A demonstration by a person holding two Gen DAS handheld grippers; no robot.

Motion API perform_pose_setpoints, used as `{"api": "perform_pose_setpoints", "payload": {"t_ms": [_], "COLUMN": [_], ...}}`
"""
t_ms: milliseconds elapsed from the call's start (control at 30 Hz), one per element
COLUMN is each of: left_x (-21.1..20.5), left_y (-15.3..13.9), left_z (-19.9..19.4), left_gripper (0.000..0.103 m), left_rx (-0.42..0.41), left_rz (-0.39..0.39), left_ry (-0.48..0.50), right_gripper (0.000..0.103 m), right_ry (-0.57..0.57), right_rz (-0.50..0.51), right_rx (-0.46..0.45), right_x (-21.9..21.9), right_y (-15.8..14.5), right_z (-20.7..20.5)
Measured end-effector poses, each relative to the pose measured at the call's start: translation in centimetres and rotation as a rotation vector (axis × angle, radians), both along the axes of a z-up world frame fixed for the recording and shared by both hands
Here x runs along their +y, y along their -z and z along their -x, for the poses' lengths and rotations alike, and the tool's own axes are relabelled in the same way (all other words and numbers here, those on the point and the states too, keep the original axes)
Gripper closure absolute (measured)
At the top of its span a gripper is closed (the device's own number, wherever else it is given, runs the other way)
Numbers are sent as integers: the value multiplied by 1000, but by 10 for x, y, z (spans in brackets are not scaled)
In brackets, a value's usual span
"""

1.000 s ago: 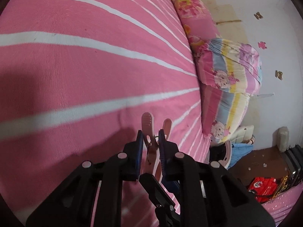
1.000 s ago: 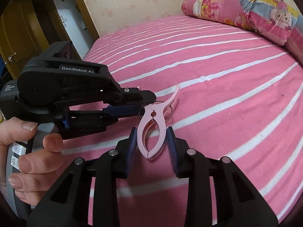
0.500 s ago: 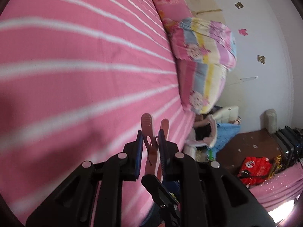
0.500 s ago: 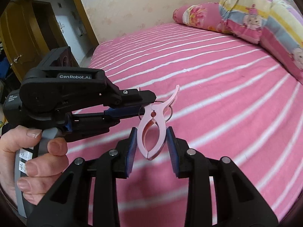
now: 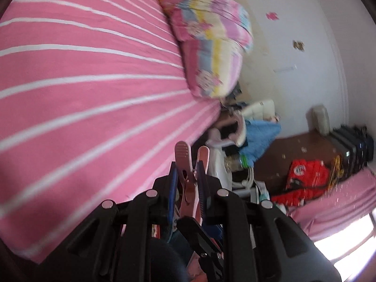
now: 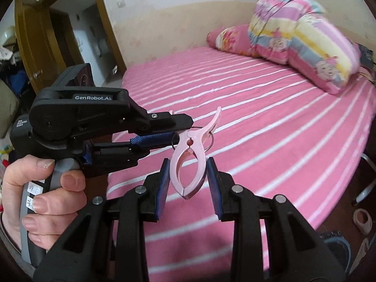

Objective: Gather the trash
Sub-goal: 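Carry the pink clothes peg with the right tool over the bin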

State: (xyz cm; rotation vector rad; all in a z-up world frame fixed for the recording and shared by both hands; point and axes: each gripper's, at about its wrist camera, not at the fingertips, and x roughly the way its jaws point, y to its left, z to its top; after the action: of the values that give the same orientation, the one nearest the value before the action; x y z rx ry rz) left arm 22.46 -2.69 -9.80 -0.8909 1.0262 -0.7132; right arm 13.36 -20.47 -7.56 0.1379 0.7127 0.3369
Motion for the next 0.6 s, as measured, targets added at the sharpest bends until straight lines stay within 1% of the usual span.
{"api": "perform_pose_setpoints", "payload": {"t_ms": [133,267,300,367,433,600], "left_x": [-45,-91,-99,-129,-148,-209], "left_y": [-23,-28,-27,-23,-18,4], "left_z": [26,46,49,58,63,77], "left_gripper": [87,87,87,87,87,87], "left_rx": [-37,-41,-40,-34,-23,13], "left_rz": [-15,-31,-36,-52,-62,-99], "left_ry": [69,147,162,210,246,350], "right_gripper": [70,71,71,71,71,71], "right_ry": [54,123,141,183,208,289], "right_rz": [-2,3,2,3,3,4], "right_rx": [-28,-35,-32,-23,-15,25], "right_x": [-31,-72,-82,-105,-120,-167], "right_y": [-16,-22,-21,-18,-16,2], "right_z": [32,67,75,94,105,129]}}
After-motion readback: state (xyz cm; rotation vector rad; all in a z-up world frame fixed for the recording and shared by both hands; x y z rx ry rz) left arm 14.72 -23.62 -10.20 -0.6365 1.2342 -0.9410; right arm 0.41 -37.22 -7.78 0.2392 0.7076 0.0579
